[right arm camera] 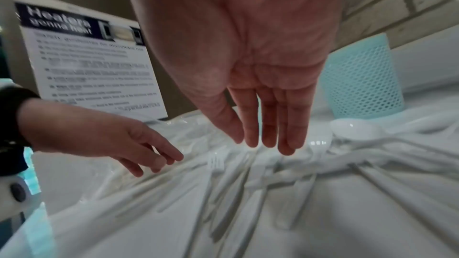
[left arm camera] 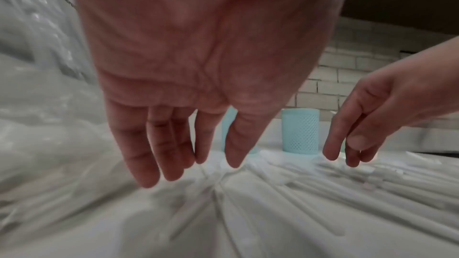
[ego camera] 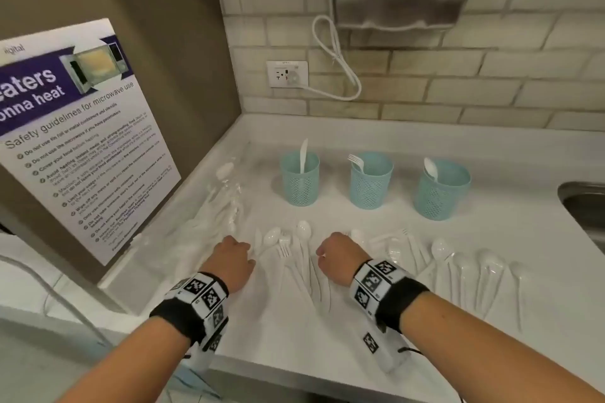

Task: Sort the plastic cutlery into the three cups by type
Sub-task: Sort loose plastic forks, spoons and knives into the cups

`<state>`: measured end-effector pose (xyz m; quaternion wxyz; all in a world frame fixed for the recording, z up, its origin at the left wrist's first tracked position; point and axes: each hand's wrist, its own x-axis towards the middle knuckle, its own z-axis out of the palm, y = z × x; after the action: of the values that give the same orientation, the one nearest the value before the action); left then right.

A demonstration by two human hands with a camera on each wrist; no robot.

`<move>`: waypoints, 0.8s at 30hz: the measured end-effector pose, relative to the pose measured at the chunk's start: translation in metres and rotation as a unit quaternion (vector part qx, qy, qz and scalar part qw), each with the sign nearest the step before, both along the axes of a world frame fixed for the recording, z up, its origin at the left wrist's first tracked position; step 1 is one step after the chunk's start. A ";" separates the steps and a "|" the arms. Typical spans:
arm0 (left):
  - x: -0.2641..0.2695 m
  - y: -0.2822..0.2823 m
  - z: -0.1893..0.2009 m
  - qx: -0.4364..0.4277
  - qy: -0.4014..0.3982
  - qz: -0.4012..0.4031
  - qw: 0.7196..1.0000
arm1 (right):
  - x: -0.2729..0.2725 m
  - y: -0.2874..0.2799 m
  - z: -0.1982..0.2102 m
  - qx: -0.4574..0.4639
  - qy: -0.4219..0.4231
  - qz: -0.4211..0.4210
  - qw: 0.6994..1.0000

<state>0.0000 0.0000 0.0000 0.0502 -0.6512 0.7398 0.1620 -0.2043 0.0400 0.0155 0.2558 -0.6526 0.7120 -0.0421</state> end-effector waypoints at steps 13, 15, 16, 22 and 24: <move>-0.005 -0.016 -0.021 0.053 0.103 0.037 0.993 | 0.032 -0.025 -0.005 0.077 -0.039 0.009 0.996; -0.009 -0.013 -0.016 0.048 0.132 0.035 0.989 | 0.037 -0.028 -0.005 0.087 -0.061 0.027 0.994; -0.011 -0.012 -0.013 0.051 0.146 0.041 0.987 | 0.039 -0.029 -0.006 0.089 -0.072 0.039 0.993; -0.021 0.008 -0.003 0.108 0.054 0.091 0.989 | 0.018 -0.049 -0.009 0.018 -0.108 -0.009 0.994; -0.027 0.016 -0.003 0.084 0.020 0.085 0.993 | 0.014 -0.059 -0.011 0.005 -0.081 0.001 0.997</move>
<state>-0.0275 0.0156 -0.0035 0.0755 -0.7017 0.6665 0.2401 -0.1900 -0.0188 0.0046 0.3161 -0.6467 0.6882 -0.0909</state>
